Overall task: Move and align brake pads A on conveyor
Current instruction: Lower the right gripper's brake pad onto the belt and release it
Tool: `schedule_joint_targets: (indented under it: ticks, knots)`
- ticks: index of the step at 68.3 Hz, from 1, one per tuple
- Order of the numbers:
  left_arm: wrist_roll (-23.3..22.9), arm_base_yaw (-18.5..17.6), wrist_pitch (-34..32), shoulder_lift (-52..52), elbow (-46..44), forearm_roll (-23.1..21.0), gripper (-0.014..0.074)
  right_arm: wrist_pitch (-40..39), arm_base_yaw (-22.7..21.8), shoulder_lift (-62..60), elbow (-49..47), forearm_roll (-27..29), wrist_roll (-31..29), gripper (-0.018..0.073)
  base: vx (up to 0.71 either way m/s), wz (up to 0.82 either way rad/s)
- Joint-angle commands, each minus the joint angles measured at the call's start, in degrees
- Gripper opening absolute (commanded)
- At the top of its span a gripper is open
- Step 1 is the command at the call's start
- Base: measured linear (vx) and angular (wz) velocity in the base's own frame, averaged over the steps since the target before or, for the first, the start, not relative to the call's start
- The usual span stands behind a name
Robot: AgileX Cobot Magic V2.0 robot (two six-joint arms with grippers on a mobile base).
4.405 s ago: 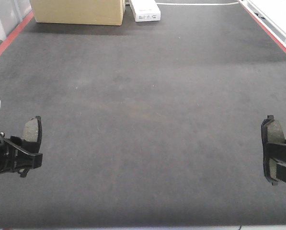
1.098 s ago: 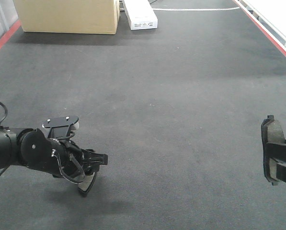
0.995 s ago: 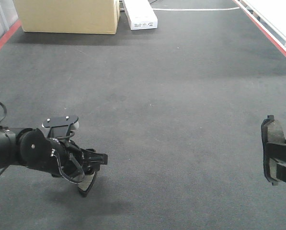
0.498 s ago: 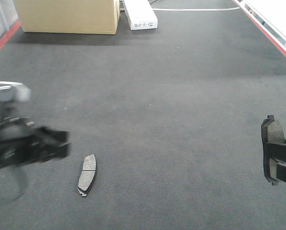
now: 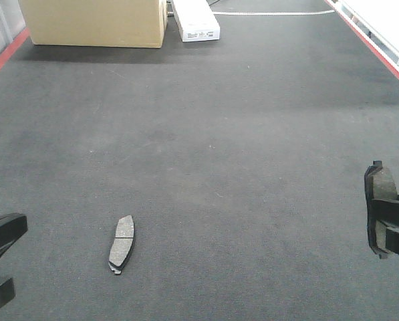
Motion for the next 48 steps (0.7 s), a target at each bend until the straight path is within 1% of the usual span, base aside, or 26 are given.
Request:
schedule_joint_targets:
  ticks: [1,33,48]
  knots:
    - [0.1,-0.3,-3.5,-0.4,-1.4,-0.2,-0.0008,-2.9,-0.2,-0.3,-1.8,2.4,-0.6,0.0099,0.00,0.00]
    - [0.1,-0.3,-3.1,-0.3,-1.4,-0.2,-0.0008,-3.2,-0.2,-0.3,-1.8,2.4,-0.6,0.0099,0.00,0.00]
    - [0.1,-0.3,-3.1,-0.3,-1.4,-0.2,-0.0006,-3.2,-0.2,-0.1,-1.8,5.0,-0.4,0.0099,0.00,0.00]
